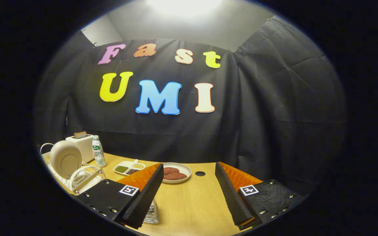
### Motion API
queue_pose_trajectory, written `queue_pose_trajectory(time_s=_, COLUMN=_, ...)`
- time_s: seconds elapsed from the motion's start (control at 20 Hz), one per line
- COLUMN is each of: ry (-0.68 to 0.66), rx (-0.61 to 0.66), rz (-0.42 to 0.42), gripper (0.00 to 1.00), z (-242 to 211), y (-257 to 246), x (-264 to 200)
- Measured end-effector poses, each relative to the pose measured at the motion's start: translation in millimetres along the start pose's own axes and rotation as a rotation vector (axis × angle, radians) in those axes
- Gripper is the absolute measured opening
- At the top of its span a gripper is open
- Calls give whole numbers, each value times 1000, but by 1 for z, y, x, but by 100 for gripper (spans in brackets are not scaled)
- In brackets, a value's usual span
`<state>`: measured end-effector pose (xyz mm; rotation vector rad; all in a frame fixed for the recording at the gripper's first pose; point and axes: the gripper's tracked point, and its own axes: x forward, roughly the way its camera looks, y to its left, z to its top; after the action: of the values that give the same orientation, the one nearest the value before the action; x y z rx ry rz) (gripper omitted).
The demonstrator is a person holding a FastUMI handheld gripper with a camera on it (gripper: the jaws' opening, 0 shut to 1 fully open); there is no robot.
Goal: Take the plate from the dish rack, then take the spoon from the basket and place it into the plate.
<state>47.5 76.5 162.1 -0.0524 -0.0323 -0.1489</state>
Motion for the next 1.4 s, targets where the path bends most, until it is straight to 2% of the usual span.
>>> queue_pose_trajectory(time_s=0.35, ry=68, rx=3, rz=-80, gripper=96, z=38, y=132, x=-48)
queue_pose_trajectory(time_s=0.55, ry=104, rx=22, rz=-36, gripper=96, z=43, y=221, x=-57)
queue_pose_trajectory(time_s=0.85, ry=221, rx=-7, rz=-15, gripper=97, z=24, y=315, x=-51)
queue_pose_trajectory(time_s=1.0, ry=296, rx=-74, rz=-57, gripper=83, z=6, y=338, x=-44)
queue_pose_trajectory(time_s=1.15, ry=381, rx=-163, rz=-80, gripper=80, z=-19, y=352, x=-33)
queue_pose_trajectory(time_s=1.2, ry=395, rx=-184, rz=-78, gripper=72, z=-22, y=357, x=-31)
queue_pose_trajectory(time_s=1.25, ry=406, rx=-208, rz=-81, gripper=69, z=-27, y=359, x=-29)
queue_pose_trajectory(time_s=1.35, ry=406, rx=-258, rz=-96, gripper=50, z=-26, y=361, x=-26)
queue_pose_trajectory(time_s=1.4, ry=409, rx=-284, rz=-107, gripper=33, z=-25, y=361, x=-22)
